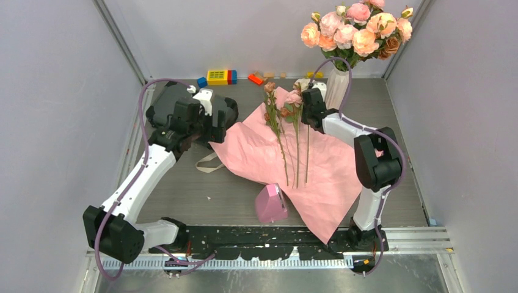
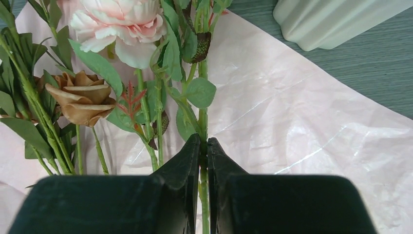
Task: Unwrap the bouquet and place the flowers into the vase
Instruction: Pick up the fake flower from the wrapping paper.
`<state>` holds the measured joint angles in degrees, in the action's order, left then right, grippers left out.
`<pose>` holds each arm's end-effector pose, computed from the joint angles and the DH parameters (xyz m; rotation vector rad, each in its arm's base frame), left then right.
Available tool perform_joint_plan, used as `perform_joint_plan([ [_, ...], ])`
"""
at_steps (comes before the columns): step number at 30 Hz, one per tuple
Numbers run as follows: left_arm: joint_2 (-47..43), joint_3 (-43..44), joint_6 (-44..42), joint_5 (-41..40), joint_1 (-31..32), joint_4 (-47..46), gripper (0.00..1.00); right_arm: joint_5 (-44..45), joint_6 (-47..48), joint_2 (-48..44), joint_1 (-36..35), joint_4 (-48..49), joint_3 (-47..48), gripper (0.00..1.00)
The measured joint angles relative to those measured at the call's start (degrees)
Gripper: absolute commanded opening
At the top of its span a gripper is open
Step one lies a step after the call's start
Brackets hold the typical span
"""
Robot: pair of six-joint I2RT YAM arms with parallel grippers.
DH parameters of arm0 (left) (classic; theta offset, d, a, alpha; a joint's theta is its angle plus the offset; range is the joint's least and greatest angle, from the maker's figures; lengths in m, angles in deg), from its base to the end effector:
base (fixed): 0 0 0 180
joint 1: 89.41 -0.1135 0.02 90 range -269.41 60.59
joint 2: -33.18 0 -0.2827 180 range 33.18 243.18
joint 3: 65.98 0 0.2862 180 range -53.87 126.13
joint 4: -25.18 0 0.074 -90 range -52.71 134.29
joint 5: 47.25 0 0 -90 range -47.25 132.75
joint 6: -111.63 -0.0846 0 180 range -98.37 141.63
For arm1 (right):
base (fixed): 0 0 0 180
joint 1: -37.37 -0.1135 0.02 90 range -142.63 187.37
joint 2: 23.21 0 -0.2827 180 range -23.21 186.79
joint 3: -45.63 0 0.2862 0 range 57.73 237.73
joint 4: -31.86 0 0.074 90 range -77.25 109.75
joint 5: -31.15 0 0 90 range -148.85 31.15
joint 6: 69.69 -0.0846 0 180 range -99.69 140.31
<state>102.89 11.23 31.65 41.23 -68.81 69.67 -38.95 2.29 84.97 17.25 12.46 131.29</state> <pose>0.3119 -0.1148 0.3206 0.1908 2.2209 -0.2650 0.4670 0.1404 0.1699 0.1344 2.2464 -0.0450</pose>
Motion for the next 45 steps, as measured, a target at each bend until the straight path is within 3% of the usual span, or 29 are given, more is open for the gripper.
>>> perform_joint_plan([
  [32,-1.68,0.0,0.04,0.02,0.0,0.0,0.92,-3.17,6.19,-17.92,-2.27,2.29,-5.16,0.0],
  [38,-2.49,-0.11,0.85,0.96,0.0,-0.5,0.91,-5.07,8.28,-24.24,-6.01,4.26,-7.1,0.0],
  [45,-4.96,-0.46,12.07,10.62,0.0,-8.0,0.9,-4.04,9.33,-31.1,-16.06,9.42,-10.23,0.0],
])
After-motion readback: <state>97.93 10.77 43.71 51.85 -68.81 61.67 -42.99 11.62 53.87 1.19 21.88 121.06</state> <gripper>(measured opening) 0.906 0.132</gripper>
